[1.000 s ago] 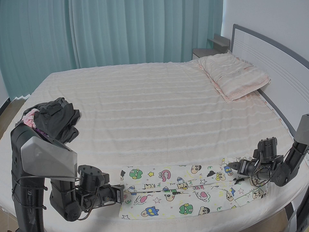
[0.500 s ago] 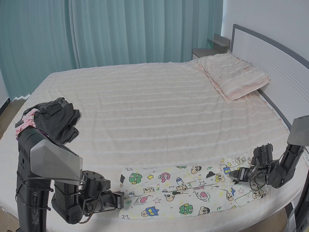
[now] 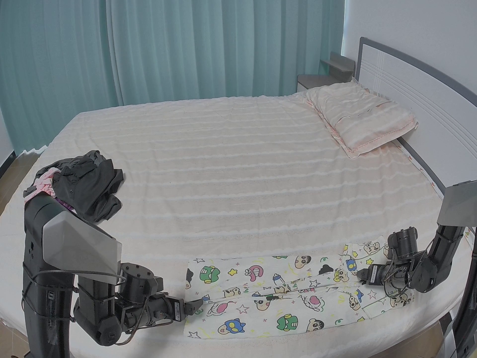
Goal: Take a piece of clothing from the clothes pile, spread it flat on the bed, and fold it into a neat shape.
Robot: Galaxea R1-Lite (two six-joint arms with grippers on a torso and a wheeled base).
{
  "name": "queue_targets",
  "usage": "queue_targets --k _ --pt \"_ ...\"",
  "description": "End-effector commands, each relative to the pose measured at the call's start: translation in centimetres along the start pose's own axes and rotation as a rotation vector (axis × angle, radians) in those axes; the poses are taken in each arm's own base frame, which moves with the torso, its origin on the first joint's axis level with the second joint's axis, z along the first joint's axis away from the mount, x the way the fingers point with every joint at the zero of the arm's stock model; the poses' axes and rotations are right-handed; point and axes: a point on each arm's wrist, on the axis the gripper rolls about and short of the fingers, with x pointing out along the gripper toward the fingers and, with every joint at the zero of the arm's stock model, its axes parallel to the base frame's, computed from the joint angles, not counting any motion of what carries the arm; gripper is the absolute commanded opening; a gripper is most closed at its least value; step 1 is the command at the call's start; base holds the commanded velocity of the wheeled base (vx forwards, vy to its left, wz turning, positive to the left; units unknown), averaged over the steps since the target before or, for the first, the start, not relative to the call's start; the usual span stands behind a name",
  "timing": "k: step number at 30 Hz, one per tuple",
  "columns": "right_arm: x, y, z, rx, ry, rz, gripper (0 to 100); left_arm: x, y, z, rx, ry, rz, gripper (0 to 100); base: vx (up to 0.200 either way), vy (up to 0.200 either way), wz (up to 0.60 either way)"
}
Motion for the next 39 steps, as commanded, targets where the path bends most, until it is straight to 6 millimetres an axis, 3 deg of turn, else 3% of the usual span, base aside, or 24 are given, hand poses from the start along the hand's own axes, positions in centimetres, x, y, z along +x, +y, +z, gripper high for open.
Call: queue_targets --k 1,4,7,11,14,17,23,37,38,39 --pt "0.0 -0.2 -0.4 -0.028 0.007 -0.036 100 -1.5 0.1 1.4 -0.09 -0.088 -0.016 100 0.0 0.0 0.0" --pt "0.1 -0.2 -0.4 -0.032 0.003 -0.047 100 -2.5 -0.5 3.0 -0.221 -0.177 -0.064 100 0.0 0.0 0.0" --pt "-0.2 0.0 -0.1 -0.027 -0.013 -0.033 100 -2.5 -0.9 3.3 -0.285 -0.193 -0.082 100 0.0 0.0 0.0" --pt "-0.8 0.2 0.3 -0.019 -0.04 -0.019 100 -1.5 -1.0 2.2 -0.278 -0.142 -0.07 100 0.0 0.0 0.0" --pt "-2.3 0.1 1.3 0.014 -0.096 0.007 100 0.2 -1.1 0.4 -0.262 -0.071 -0.053 100 0.0 0.0 0.0" --pt "-3.7 0.3 2.0 0.036 -0.141 0.04 100 1.7 -1.3 0.2 -0.255 -0.089 -0.027 100 0.0 0.0 0.0" --pt "-4.7 0.4 2.3 0.038 -0.16 0.077 100 2.6 -2.6 -1.4 -0.21 -0.038 -0.04 100 0.0 0.0 0.0" --pt "-5.2 0.8 2.2 0.052 -0.177 0.102 100 3.7 -2.9 -1.3 -0.178 -0.041 -0.041 100 0.0 0.0 0.0" --pt "-5.2 0.8 2.2 0.052 -0.177 0.102 100 3.7 -2.9 -1.3 -0.172 -0.039 -0.042 0 0.0 0.0 0.0" --pt "-5.2 0.8 2.2 0.052 -0.177 0.102 100 3.8 -2.9 -1.4 -0.168 -0.035 -0.041 0 0.0 0.0 0.0"
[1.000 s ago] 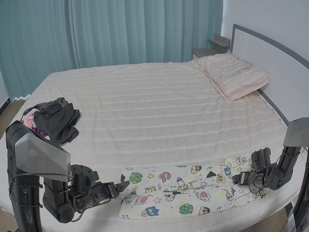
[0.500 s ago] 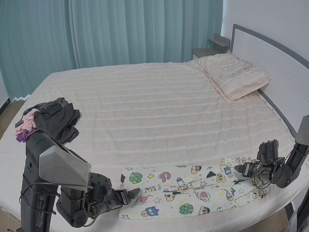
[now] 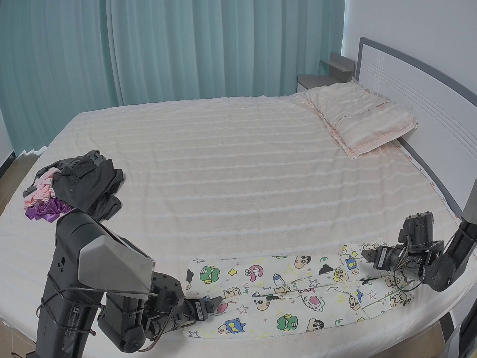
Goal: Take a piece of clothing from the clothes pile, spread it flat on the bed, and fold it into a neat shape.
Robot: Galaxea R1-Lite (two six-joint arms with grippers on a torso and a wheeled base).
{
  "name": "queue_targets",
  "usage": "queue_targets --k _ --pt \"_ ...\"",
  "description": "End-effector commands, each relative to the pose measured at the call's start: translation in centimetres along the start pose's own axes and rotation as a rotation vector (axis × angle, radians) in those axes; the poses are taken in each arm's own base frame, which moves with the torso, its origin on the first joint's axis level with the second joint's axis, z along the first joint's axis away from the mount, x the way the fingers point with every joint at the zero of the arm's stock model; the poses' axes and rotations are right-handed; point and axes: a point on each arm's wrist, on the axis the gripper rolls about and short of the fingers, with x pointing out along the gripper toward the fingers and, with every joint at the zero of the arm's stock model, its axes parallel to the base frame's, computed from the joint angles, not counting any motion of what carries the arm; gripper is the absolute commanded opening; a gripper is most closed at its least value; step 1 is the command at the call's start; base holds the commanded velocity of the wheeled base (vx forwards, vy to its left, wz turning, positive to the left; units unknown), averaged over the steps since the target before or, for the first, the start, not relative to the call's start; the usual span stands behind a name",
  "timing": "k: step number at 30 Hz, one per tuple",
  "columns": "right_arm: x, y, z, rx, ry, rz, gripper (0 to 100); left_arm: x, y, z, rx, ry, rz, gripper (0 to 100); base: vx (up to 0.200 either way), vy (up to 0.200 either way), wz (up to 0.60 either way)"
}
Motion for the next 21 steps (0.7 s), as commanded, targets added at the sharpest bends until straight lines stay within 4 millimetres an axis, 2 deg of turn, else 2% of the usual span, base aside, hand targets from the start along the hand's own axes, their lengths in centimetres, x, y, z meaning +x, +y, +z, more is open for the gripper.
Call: queue_targets --k 1,10,15,21 --pt "-0.1 0.0 0.1 0.0 -0.004 0.002 100 0.4 0.0 -0.1 0.007 0.007 0.003 0 0.0 0.0 0.0" --pt "-0.1 0.0 0.4 0.009 -0.03 0.009 100 0.3 -0.3 -0.1 0.004 -0.004 -0.004 0 0.0 0.0 0.0" --pt "-0.1 0.0 0.6 0.016 -0.048 0.013 100 -0.3 -0.3 0.9 -0.009 -0.039 -0.008 0 0.0 0.0 0.0" --pt "-0.1 0.0 0.7 0.019 -0.06 0.015 100 -2.5 0.1 2.8 -0.059 -0.095 -0.005 0 0.0 0.0 0.0"
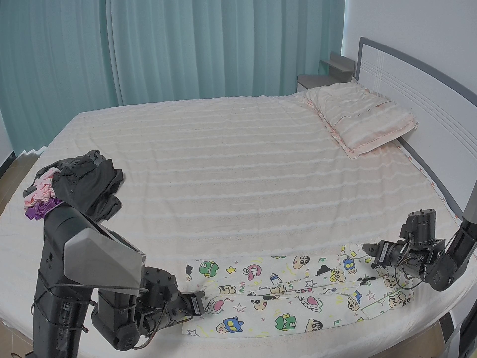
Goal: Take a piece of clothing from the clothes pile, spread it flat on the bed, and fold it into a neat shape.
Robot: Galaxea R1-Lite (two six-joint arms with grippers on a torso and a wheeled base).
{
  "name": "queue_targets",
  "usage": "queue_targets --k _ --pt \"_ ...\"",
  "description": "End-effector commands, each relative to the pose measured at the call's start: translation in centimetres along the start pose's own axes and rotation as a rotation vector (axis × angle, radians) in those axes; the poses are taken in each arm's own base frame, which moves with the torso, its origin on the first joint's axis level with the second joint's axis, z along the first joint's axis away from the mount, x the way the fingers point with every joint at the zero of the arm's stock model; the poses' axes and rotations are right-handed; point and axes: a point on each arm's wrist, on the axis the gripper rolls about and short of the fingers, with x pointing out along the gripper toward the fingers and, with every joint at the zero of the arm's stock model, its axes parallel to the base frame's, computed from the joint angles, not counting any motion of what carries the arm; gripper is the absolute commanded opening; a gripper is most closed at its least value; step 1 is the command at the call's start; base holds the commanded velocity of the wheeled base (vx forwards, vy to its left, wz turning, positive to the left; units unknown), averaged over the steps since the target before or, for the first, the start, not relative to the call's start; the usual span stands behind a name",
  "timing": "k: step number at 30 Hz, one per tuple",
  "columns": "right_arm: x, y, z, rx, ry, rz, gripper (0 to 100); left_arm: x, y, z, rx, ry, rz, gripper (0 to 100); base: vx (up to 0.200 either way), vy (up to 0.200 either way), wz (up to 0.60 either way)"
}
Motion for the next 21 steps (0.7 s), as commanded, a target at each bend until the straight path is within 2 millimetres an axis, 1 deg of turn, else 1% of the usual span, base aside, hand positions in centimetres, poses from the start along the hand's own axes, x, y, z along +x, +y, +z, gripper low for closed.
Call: queue_targets --k 1,3,5,9,12,16,21 --pt "0.0 0.0 0.1 0.001 -0.005 0.0 100 -1.7 0.0 1.9 -0.048 -0.062 -0.005 0 0.0 0.0 0.0" --pt "0.0 0.0 0.1 0.002 -0.009 -0.001 100 -2.4 0.4 2.4 -0.081 -0.072 -0.004 0 0.0 0.0 0.0" --pt "0.0 0.0 0.2 0.002 -0.01 -0.001 100 -3.0 0.8 2.5 -0.092 -0.066 0.004 0 0.0 0.0 0.0" --pt "0.1 0.0 0.2 0.003 -0.009 -0.003 100 -3.4 1.5 2.9 -0.108 -0.075 0.02 0 0.0 0.0 0.0" --pt "0.1 0.0 0.2 0.003 -0.008 -0.001 100 -4.1 2.5 3.7 -0.137 -0.099 0.041 0 0.0 0.0 0.0" --pt "0.1 0.0 0.2 0.002 -0.008 0.0 100 -5.8 3.6 4.4 -0.172 -0.108 0.053 0 0.0 0.0 0.0" --pt "0.1 0.1 0.2 0.004 -0.011 0.0 100 -9.1 5.8 6.0 -0.236 -0.176 0.078 0 0.0 0.0 0.0"
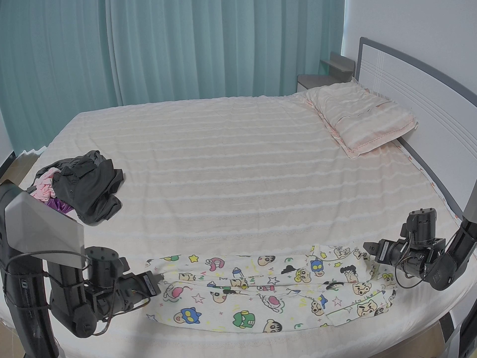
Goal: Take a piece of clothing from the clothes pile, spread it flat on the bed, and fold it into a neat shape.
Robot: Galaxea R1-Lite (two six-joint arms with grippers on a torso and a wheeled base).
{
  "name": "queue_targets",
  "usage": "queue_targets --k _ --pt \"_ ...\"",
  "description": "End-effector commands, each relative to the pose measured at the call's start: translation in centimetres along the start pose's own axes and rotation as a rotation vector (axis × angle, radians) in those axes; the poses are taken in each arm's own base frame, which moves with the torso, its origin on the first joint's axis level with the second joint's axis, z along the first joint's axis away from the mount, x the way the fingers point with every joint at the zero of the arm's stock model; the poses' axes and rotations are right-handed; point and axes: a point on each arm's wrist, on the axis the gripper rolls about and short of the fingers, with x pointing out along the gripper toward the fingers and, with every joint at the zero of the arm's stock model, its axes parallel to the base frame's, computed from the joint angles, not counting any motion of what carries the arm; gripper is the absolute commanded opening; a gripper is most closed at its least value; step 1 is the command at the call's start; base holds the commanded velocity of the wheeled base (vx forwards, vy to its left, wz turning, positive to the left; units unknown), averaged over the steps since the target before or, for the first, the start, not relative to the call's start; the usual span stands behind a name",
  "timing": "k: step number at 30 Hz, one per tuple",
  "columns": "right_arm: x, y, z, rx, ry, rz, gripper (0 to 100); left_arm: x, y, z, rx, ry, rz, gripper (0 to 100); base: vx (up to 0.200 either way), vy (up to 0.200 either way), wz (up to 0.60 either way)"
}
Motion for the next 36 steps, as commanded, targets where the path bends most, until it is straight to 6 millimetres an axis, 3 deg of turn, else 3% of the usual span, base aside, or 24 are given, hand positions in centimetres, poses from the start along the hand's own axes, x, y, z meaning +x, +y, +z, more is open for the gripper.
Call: queue_targets --k 1,13,18,22,30,36 --pt "0.0 0.1 0.0 0.001 -0.001 0.001 100 -3.4 1.5 2.6 -0.059 -0.093 0.004 0 0.0 0.0 0.0" --pt "0.0 0.1 0.0 0.001 -0.001 0.001 100 -8.3 5.5 6.5 -0.169 -0.286 0.035 0 0.0 0.0 0.0" --pt "0.1 0.0 -0.1 0.0 0.003 0.0 100 -11.5 7.8 8.5 -0.204 -0.394 0.002 0 0.0 0.0 0.0" --pt "0.1 0.0 0.0 0.001 0.0 0.0 100 -12.7 8.3 9.1 -0.203 -0.45 0.013 0 0.0 0.0 0.0" --pt "0.0 0.1 0.0 0.0 0.0 0.002 100 -11.9 5.4 8.1 -0.132 -0.377 -0.075 0 0.0 0.0 0.0" --pt "0.0 0.1 -0.1 -0.002 0.005 0.001 100 -7.6 -0.8 6.1 -0.025 -0.302 -0.05 0 0.0 0.0 0.0"
